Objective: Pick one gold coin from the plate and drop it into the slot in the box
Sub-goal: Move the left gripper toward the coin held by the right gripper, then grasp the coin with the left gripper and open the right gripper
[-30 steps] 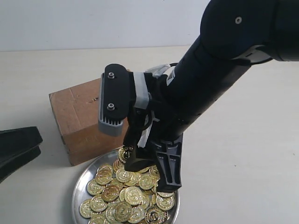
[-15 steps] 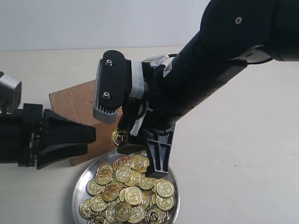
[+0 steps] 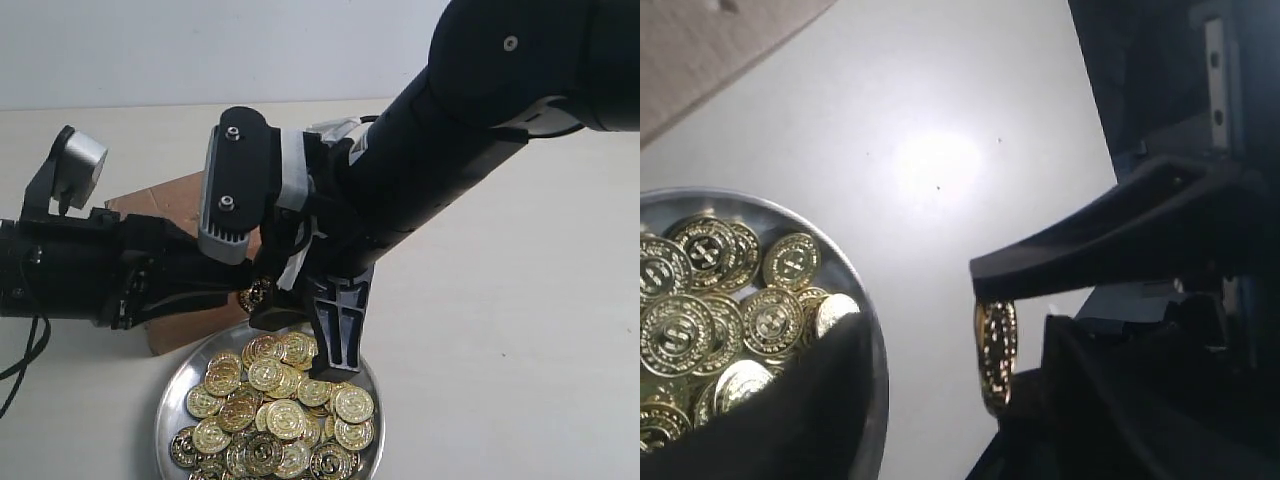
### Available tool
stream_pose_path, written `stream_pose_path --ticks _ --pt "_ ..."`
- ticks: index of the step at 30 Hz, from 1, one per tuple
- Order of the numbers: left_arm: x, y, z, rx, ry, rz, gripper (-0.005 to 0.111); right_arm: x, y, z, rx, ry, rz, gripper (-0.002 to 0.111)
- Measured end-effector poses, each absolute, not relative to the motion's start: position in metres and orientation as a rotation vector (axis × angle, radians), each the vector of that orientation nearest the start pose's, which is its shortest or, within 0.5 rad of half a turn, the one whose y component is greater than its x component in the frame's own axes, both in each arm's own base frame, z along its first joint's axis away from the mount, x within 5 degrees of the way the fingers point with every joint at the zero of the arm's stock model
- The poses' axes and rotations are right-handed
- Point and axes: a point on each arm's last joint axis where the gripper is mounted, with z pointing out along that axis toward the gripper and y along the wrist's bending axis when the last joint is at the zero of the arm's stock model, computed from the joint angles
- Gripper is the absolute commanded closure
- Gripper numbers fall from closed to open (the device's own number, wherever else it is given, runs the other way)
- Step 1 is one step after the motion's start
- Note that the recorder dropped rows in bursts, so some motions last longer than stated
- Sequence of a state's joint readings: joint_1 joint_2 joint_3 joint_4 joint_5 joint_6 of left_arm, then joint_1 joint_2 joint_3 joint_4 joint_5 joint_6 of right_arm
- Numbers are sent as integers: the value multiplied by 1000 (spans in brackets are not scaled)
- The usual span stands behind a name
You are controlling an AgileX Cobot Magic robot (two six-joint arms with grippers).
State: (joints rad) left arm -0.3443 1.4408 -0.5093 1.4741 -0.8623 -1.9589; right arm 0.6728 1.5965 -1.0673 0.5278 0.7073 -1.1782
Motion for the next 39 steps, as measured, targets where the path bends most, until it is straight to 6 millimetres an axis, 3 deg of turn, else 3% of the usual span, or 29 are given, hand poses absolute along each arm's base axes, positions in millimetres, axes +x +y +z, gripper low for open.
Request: stream_pose_path --ticks 7,17,21,27,39 --pt "196 -147 200 258 2379 -1413 61 235 225 242 -1773 1890 409 102" --pt "197 -152 188 205 2429 -1510 64 237 227 244 -1730 1885 407 102" --pt "197 -153 189 196 2422 -1534 87 237 227 244 -1728 1885 407 102" --pt "200 -154 193 209 2405 -1547 107 238 227 244 -1719 1881 402 102" --pt "200 -155 194 242 2419 -1545 107 237 226 245 -1725 1880 404 101"
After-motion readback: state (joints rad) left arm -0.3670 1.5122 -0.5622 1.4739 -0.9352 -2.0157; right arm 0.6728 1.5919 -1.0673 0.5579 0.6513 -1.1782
